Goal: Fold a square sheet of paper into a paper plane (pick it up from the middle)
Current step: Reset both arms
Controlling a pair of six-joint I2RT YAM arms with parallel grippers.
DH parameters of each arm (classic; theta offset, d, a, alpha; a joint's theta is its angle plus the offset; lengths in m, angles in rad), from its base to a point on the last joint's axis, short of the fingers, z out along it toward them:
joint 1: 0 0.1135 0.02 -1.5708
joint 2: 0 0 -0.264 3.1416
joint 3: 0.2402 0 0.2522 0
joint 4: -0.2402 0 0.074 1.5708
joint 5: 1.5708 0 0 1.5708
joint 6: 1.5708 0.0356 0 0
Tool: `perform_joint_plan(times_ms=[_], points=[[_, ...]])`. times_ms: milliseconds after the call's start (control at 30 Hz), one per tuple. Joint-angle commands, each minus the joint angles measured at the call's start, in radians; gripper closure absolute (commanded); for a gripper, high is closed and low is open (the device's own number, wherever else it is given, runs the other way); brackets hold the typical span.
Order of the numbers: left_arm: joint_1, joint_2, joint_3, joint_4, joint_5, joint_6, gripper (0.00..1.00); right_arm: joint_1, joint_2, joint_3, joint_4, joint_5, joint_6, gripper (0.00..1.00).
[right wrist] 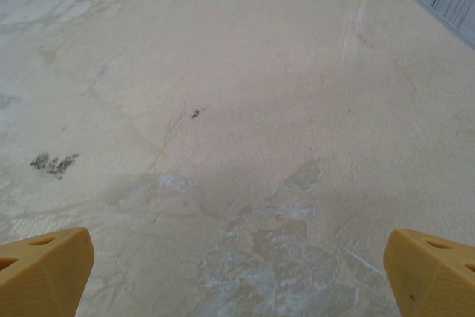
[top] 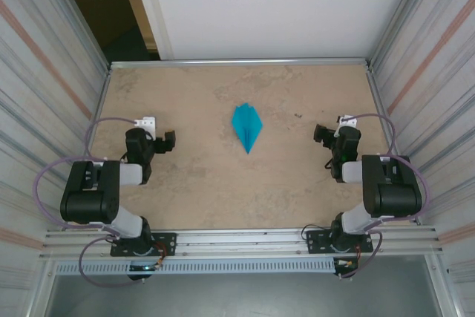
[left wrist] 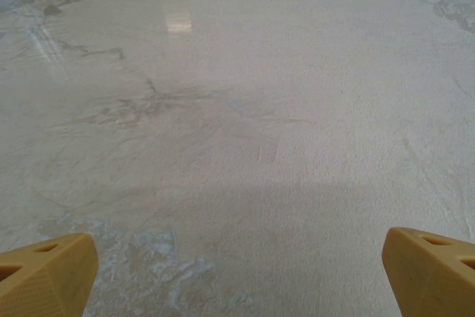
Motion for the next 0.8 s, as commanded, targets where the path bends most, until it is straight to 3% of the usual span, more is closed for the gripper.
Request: perform_joint_plan(times_ms=[0, 767], points=[[-0.016, -0.001, 0.028, 0.034, -0.029, 0.029, 0.01, 0.008, 0.005, 0.027, -0.006, 0.012, -0.025, 0.01], [-0.007, 0.005, 0.035, 0.024, 0.020, 0.037, 0.01, 0.010, 0.006, 0.026, -0.004, 0.014, -0.025, 0.01]])
